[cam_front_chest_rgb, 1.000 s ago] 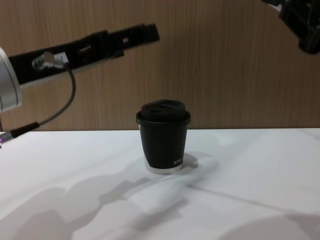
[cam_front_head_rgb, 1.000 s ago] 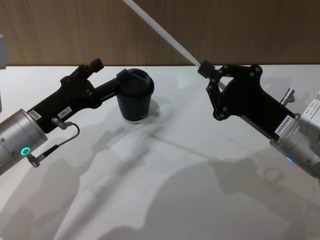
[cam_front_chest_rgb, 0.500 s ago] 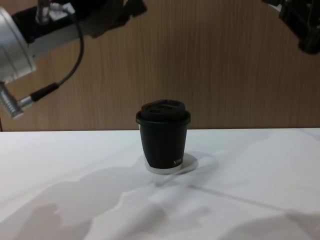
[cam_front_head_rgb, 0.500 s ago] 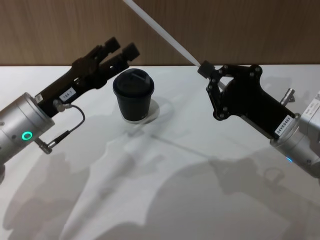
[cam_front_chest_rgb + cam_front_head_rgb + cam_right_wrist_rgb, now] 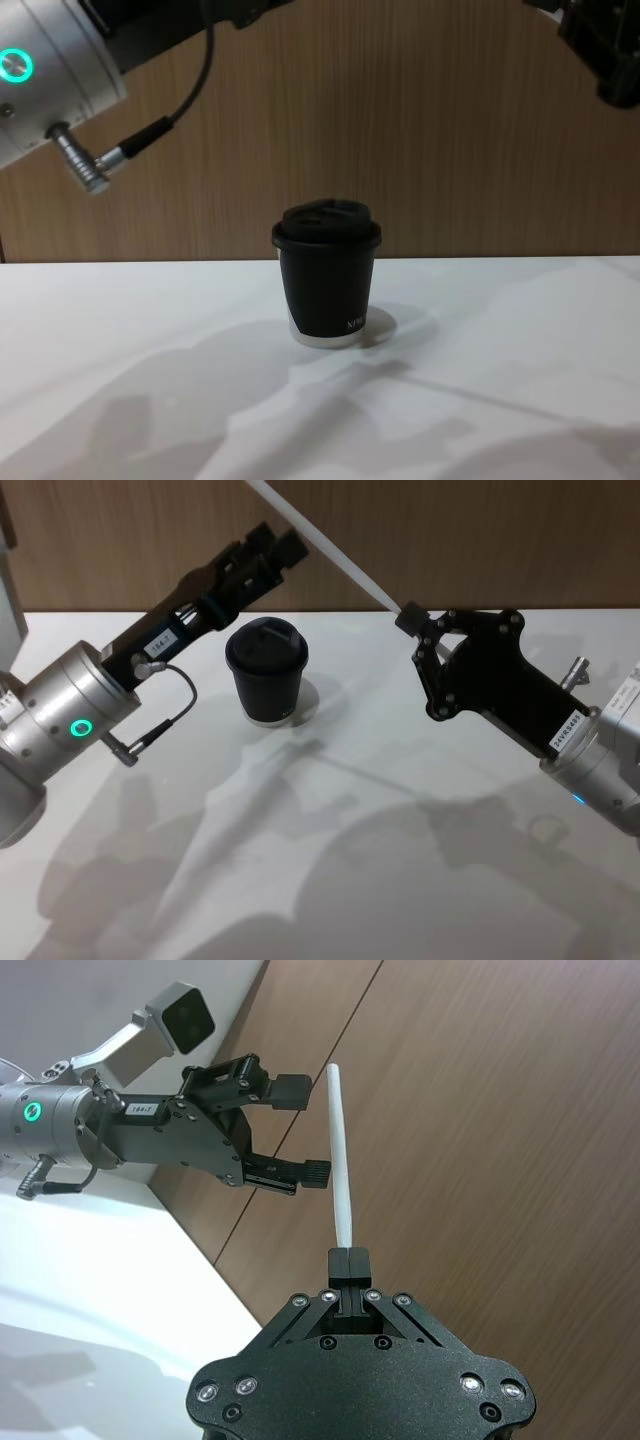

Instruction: Pick up the straw with one hand, pass it to the other hand, and insert it into the cup.

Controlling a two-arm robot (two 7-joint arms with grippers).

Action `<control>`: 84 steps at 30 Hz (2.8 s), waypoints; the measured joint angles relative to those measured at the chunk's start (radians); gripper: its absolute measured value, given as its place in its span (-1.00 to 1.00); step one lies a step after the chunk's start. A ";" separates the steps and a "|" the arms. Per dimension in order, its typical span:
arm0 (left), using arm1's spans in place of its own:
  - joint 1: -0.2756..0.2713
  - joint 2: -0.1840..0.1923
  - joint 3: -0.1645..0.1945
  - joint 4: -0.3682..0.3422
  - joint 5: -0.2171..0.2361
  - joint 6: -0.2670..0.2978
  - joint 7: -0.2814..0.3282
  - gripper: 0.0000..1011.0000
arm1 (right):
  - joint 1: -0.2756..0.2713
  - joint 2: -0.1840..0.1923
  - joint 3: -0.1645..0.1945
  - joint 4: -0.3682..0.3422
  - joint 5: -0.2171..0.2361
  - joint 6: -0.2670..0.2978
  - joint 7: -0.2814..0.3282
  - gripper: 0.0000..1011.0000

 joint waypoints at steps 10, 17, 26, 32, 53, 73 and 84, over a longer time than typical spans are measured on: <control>-0.033 -0.025 0.034 0.029 -0.004 -0.012 -0.004 0.98 | 0.000 0.000 0.000 0.000 0.000 0.000 0.000 -1.00; -0.053 -0.039 0.054 0.047 -0.001 -0.023 -0.006 0.98 | 0.000 0.000 0.000 0.000 0.000 0.000 0.000 -1.00; -0.074 -0.055 0.071 0.066 -0.003 -0.032 -0.007 0.91 | 0.000 0.000 0.000 0.000 0.000 0.000 0.000 -1.00; -0.080 -0.059 0.076 0.071 -0.004 -0.035 -0.008 0.65 | 0.000 0.000 0.000 0.000 0.000 0.000 0.000 -1.00; -0.089 -0.066 0.084 0.079 -0.007 -0.039 -0.009 -0.65 | 0.000 0.000 0.000 0.000 0.000 0.000 0.000 -1.00; -0.091 -0.067 0.085 0.080 -0.007 -0.040 -0.009 -0.99 | 0.000 0.000 0.000 0.000 0.000 0.000 0.000 -1.00; -0.091 -0.067 0.085 0.080 -0.007 -0.040 -0.008 -0.99 | 0.000 0.000 0.000 0.000 0.000 0.000 0.000 -0.44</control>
